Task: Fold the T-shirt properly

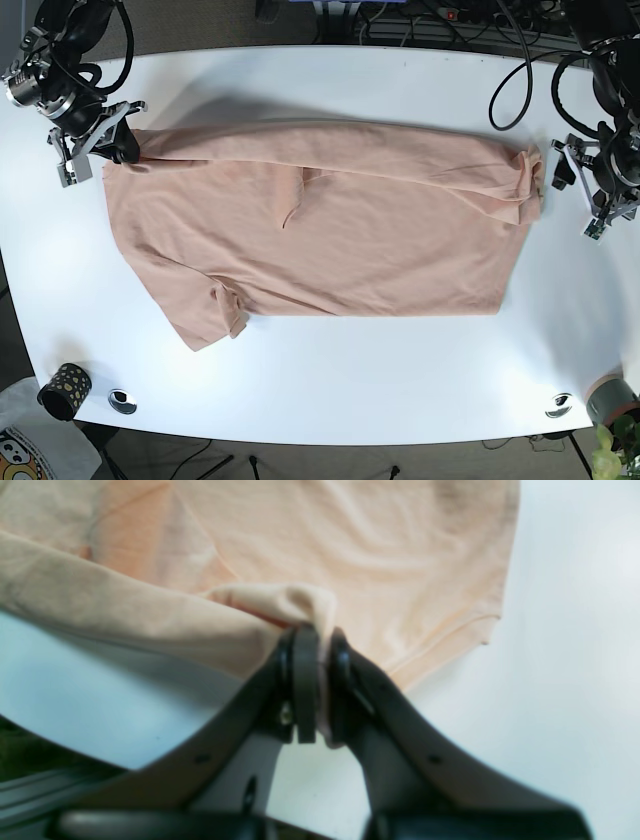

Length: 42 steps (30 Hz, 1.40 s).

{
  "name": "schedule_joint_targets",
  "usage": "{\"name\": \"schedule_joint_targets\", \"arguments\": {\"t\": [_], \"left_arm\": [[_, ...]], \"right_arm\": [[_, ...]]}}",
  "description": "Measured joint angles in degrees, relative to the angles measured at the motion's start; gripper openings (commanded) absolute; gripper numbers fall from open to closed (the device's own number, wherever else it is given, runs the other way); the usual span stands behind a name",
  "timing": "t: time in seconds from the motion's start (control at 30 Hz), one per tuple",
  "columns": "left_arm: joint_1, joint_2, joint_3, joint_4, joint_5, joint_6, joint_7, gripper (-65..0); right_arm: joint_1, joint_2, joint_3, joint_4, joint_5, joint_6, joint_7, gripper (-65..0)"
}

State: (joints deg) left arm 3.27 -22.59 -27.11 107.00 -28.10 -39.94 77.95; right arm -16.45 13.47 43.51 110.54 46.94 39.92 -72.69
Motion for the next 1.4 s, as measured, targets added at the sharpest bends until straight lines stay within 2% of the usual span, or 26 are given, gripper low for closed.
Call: {"name": "schedule_joint_targets", "arguments": {"t": [0.13,0.27,0.67,0.73,0.9,1.03,1.2,1.4], "left_arm": [[-2.23,1.84,1.27,-1.57,-0.11,0.0,-0.02,-21.7],[-5.11,3.32,4.81,-8.85,0.17,0.0,0.02,-21.7],[-8.0,3.28,5.2,-21.68,0.44,0.0,-0.35,-21.9],[-8.04,3.19,6.62,-22.34,0.48,0.0,-0.22,-24.7],[-8.02,3.06,10.99,-22.43,0.28,0.02,-1.46,-36.5],[-7.85,3.19,13.27,-22.45,0.22,0.0,-2.36,-42.4],[-7.28,2.93,13.14,-22.4,0.24,0.0,-2.56,-59.7],[-6.03,1.57,13.11,-18.4,0.94,0.02,-2.16,-60.7]], "right_arm": [[0.02,0.2,0.11,-0.02,-0.22,0.0,-0.02,-65.0],[0.46,0.02,0.04,0.0,-0.11,0.0,0.0,-65.0],[0.74,0.17,0.04,0.0,-0.15,0.0,-0.02,-65.0],[0.74,0.17,0.04,0.0,-0.15,0.0,-0.02,-65.0],[0.76,0.02,0.04,0.0,0.02,0.0,-0.02,-65.0],[0.76,0.02,0.04,0.0,-0.09,0.0,0.0,-65.0],[0.76,0.02,0.04,0.0,-0.04,0.0,-0.02,-65.0],[0.76,0.02,0.04,0.0,-0.11,0.0,0.0,-65.0]]}}
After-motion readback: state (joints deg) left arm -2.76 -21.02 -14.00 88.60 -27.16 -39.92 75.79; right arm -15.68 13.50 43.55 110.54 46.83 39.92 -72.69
